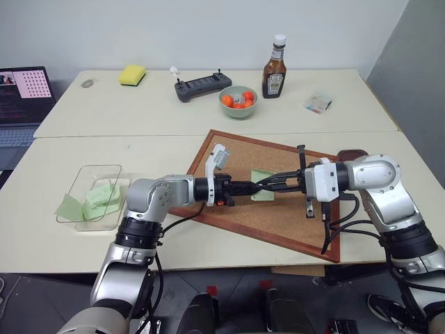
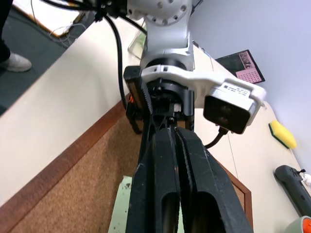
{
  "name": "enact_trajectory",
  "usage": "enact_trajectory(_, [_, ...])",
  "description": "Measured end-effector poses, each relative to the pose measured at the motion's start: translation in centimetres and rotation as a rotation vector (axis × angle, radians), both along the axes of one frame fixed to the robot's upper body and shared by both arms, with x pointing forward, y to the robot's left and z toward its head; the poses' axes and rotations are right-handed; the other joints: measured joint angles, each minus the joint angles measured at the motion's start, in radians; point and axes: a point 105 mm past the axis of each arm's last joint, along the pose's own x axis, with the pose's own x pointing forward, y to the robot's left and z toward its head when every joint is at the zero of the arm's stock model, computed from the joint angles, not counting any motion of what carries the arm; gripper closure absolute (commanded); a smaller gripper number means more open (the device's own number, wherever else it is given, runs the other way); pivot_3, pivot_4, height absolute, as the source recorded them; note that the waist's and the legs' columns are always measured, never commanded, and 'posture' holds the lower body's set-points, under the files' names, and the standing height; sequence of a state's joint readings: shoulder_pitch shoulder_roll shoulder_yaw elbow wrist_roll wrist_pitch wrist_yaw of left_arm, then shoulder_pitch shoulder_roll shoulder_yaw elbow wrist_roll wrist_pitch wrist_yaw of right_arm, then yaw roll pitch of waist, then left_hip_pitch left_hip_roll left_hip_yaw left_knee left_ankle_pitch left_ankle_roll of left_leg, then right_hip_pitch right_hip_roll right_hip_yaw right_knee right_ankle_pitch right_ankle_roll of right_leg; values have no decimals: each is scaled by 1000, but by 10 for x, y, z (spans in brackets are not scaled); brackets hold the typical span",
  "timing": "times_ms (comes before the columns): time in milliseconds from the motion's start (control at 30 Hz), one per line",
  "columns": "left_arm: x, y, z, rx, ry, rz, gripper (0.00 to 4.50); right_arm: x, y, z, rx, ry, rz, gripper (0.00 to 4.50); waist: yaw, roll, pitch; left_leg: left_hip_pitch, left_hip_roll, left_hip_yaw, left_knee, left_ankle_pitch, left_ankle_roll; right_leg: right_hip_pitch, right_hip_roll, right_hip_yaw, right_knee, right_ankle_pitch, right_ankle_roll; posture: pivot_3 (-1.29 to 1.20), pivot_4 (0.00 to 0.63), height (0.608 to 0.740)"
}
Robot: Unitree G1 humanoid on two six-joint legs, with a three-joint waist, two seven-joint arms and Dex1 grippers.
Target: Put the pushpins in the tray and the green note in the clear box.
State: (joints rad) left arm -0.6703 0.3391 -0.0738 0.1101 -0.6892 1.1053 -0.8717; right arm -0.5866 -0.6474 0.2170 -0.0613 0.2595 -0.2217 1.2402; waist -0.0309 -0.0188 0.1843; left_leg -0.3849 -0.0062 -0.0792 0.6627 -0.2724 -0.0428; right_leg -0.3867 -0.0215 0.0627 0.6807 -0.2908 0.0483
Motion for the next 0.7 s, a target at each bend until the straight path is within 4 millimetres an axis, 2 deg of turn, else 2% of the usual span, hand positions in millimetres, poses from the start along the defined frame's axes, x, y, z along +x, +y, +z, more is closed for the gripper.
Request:
enact_trajectory(100, [1, 0, 0, 2, -15, 5, 4491, 5, -4, 0, 35, 59, -66, 4500, 0, 0, 0, 0, 0, 0, 0, 0, 0, 0, 0, 0, 0, 0, 0, 0, 150, 740])
enact_trajectory(233, [6, -1, 6, 22, -109, 32, 4491, 29, -28, 15, 195, 146, -299, 4500, 1, 0, 0, -1, 0, 0, 0, 0, 0, 0, 0, 0, 0, 0, 0, 0, 150, 740])
enact_trajectory(333, [4, -9, 25, 27, -268, 36, 4491, 52, -67, 19, 351, 245, -566, 4500, 6, 0, 0, -2, -1, 0, 0, 0, 0, -1, -2, 0, -1, 0, 0, 0, 150, 740])
enact_trajectory(433, [0, -27, 43, 47, -481, 39, 4491, 76, -125, 14, 507, 315, -911, 4500, 11, 0, 0, -3, -2, 1, 0, 0, 0, -1, -3, 1, -1, 0, 0, 0, 150, 740])
enact_trajectory(567, [-1, -48, 48, 112, -704, 25, 4491, 91, -179, -6, 604, 369, -1231, 4500, 10, 0, 0, -3, -2, 2, 0, 0, 0, -1, -1, 2, -1, 0, 0, 0, 150, 740])
enact_trajectory(700, [7, -64, 43, 193, -882, 11, 4491, 107, -212, -30, 673, 457, -1453, 4500, -3, 0, 0, 0, -2, 6, -1, -2, 4, -1, 0, 6, 0, 0, 0, 0, 150, 740])
